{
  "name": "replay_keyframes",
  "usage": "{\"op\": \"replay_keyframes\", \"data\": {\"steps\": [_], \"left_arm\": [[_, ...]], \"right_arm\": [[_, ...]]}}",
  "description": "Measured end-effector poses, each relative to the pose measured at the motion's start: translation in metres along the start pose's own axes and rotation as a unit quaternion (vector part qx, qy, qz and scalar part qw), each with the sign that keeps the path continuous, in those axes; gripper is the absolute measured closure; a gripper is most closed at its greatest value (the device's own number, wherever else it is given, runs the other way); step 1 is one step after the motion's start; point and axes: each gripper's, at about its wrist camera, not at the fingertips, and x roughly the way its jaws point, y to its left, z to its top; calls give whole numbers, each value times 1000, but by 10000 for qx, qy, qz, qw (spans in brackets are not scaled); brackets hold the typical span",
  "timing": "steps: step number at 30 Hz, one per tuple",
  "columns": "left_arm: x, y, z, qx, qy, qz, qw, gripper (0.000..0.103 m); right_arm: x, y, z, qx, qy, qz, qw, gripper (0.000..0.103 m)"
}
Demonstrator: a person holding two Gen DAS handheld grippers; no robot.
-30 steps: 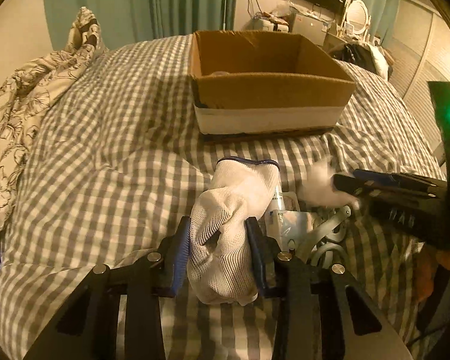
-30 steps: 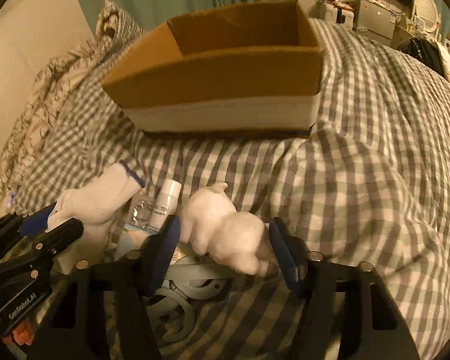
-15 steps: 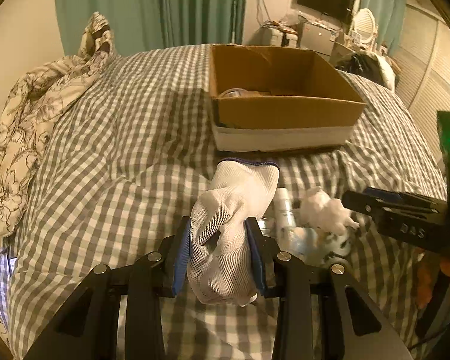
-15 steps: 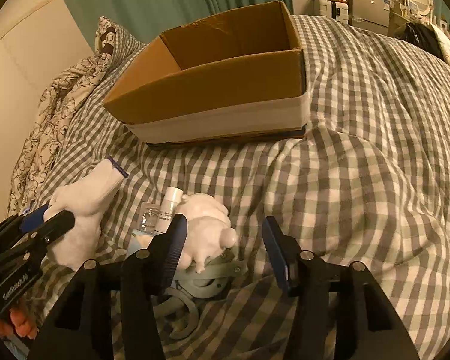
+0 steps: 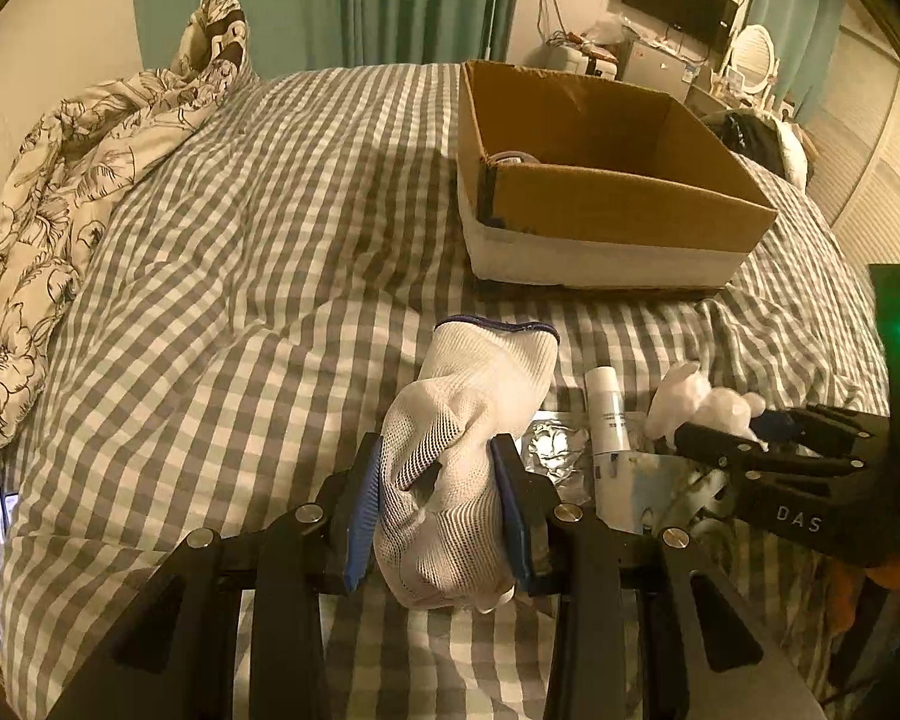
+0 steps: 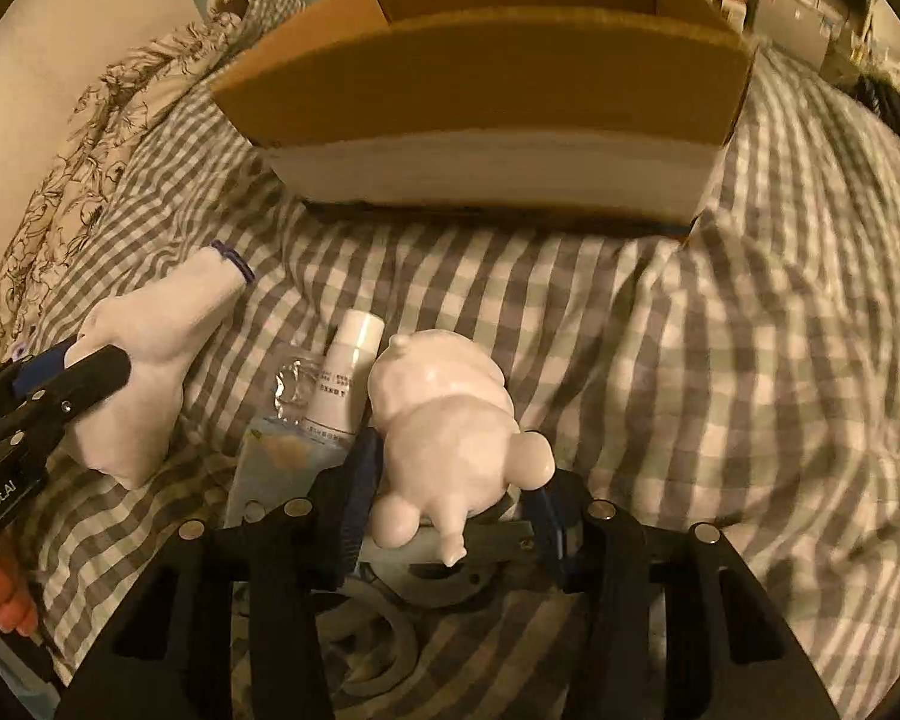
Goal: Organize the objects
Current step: 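Grasp the white plush bear with the right tool, then carry the glove with the left tool while the right tool carries the bear, releasing both into the box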
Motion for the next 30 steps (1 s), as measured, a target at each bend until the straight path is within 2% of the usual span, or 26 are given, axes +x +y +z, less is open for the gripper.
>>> {"op": "replay_keyframes", "data": {"steps": [6,10,13,19,25,30], "left_arm": [[-20,-3,8,28,-210,-12,9998,67],[-41,-10,27,69,-468,-131,9988,67],[-56,-23,51,212,-697,-247,9970,67],[-74,-59,114,624,-1207,-447,9897,67],[-57,-79,174,756,-1391,-400,9866,67],[-22,-88,200,803,-1291,-372,9877,67]], "right_arm": [[-38,0,0,34,-657,-8,9978,57],[-68,1,7,-9,-1080,-92,9941,57],[-92,-1,20,-26,-1426,-98,9897,57],[-130,-8,67,-98,-2022,-106,9792,57],[-133,-23,124,-61,-2271,-155,9737,57],[-107,-46,159,170,-2168,-145,9760,57]]}}
